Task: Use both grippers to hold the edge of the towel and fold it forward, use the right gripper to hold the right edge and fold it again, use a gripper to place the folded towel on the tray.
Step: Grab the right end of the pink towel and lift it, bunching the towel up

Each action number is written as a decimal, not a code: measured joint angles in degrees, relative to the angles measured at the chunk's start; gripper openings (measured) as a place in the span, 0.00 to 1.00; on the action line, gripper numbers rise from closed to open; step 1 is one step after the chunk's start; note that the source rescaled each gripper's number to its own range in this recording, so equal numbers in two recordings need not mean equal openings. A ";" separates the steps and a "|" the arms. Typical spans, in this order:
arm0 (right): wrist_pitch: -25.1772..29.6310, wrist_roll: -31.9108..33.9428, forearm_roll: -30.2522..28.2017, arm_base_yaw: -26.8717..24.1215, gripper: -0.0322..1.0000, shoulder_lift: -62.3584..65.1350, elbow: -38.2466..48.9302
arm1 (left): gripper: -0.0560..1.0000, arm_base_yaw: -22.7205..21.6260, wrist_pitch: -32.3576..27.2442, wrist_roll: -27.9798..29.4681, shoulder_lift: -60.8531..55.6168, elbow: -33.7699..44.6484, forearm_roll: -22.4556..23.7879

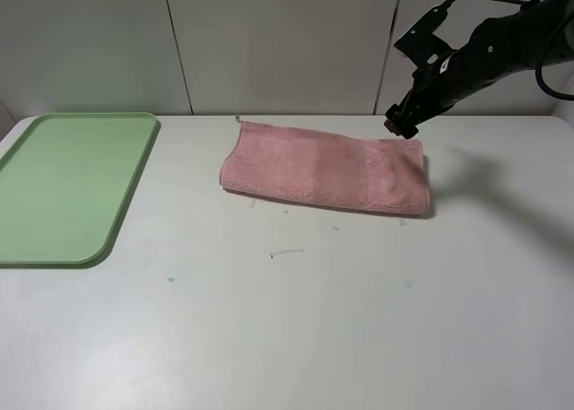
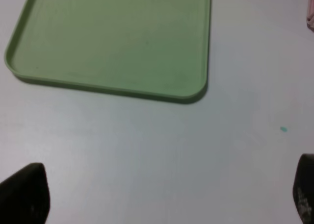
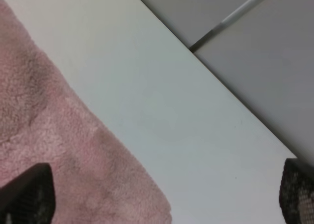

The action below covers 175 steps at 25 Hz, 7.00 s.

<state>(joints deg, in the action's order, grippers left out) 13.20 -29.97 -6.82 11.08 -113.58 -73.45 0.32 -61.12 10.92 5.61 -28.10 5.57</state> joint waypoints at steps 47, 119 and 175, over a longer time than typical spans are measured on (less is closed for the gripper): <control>13.32 35.37 15.80 -9.31 1.00 -8.02 0.00 | 1.00 0.00 0.02 -0.05 0.00 0.00 0.00; 26.68 35.49 16.07 -3.33 0.09 -6.99 -0.45 | 1.00 0.00 0.02 -0.05 0.00 0.00 0.00; 40.87 35.45 10.97 -10.32 0.09 13.86 4.56 | 1.00 0.00 0.02 -0.05 0.00 0.00 0.00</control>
<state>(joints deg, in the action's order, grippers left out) 54.07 5.48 4.15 0.77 -99.72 -68.89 0.32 -61.10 10.87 5.61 -28.10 5.57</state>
